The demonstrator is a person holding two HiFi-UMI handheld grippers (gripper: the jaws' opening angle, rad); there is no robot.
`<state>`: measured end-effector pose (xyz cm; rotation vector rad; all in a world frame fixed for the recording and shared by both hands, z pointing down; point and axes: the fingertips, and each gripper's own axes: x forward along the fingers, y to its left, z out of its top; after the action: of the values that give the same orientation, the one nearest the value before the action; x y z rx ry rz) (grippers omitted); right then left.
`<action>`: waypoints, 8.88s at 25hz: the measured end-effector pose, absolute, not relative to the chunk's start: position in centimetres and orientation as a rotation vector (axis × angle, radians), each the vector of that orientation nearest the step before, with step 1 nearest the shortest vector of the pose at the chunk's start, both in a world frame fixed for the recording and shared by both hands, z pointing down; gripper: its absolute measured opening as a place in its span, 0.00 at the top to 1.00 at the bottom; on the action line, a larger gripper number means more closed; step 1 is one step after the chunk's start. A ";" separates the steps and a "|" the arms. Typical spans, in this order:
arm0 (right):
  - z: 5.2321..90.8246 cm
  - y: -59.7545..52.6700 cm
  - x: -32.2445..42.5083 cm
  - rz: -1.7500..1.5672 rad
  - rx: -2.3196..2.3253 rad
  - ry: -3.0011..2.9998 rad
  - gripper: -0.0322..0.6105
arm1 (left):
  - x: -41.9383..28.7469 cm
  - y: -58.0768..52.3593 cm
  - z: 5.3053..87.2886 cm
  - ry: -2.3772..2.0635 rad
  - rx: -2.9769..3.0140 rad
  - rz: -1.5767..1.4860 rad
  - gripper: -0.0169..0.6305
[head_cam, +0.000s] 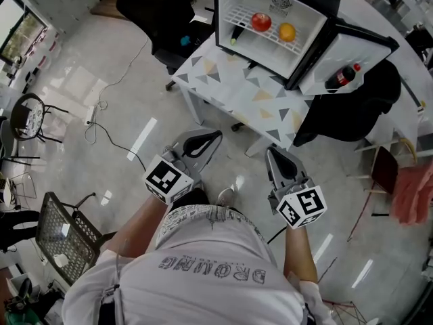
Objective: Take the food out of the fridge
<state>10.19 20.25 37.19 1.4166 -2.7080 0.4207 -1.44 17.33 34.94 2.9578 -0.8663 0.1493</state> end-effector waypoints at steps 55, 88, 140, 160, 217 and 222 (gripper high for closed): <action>40.1 -5.0 6.0 0.506 1.541 -2.535 0.95 | -4.9 -9.2 38.2 -0.648 2.927 0.150 0.97; 38.0 -18.4 10.7 0.382 1.740 -2.463 0.95 | -3.3 -17.9 38.6 -0.618 2.921 0.182 0.97; 42.2 -31.2 14.2 0.345 1.796 -2.126 0.47 | -3.5 -23.0 40.5 -0.726 2.845 0.212 0.97; 39.8 -27.7 12.7 0.259 1.759 -2.199 0.47 | -2.7 -20.8 39.2 -0.688 2.880 0.202 0.97; 40.5 -9.8 14.7 0.411 1.767 -2.300 0.47 | 2.3 -12.8 38.0 -0.518 2.972 0.270 0.97; 40.8 -9.5 15.1 0.418 1.767 -2.292 0.47 | 2.7 -12.7 38.0 -0.512 2.974 0.273 0.97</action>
<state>15.13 -9.51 40.78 1.7672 -2.2922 0.4178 2.71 -12.70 38.00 2.9741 -0.5121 0.2728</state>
